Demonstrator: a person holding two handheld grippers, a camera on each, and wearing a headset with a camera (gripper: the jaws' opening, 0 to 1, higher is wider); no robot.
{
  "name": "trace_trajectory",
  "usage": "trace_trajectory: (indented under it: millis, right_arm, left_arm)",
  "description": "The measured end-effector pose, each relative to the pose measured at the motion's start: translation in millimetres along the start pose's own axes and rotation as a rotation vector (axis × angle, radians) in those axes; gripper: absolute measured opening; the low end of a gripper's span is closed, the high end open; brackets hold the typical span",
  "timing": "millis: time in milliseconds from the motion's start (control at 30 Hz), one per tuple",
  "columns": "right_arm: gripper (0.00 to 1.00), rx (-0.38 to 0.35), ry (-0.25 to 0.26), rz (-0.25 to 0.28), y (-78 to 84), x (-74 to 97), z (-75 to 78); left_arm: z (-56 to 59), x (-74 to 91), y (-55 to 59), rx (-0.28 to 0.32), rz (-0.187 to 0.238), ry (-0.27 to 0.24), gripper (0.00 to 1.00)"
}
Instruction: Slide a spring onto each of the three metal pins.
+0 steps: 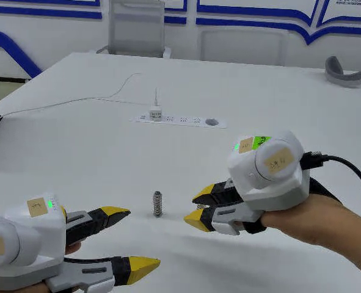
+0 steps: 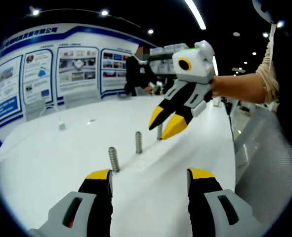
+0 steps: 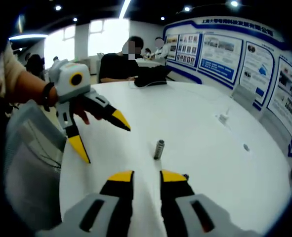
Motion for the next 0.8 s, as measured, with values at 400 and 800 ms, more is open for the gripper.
trace_trajectory:
  millis: [400, 800]
  right_arm:
    - [0.23, -0.031, 0.04, 0.016, 14.9, 24.3, 1.6]
    - [0.24, -0.07, 0.091, 0.026, 30.0, 45.6, 11.4]
  left_arm:
    - [0.3, 0.6, 1.0, 0.001, -0.003, -0.002, 0.64]
    - [1.0, -0.1, 0.8, -0.001, -0.007, 0.0, 0.65]
Point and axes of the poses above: the centre of the closed fingertips' face, and the gripper's own axes: x roughly backward along the fingers, z roughly to its right, y roughly out of its underside, the point moved 4 cm from there along x, roughly backward along the fingers, and after that the axes turned 6 degrees about z, right-handed, at the moved point
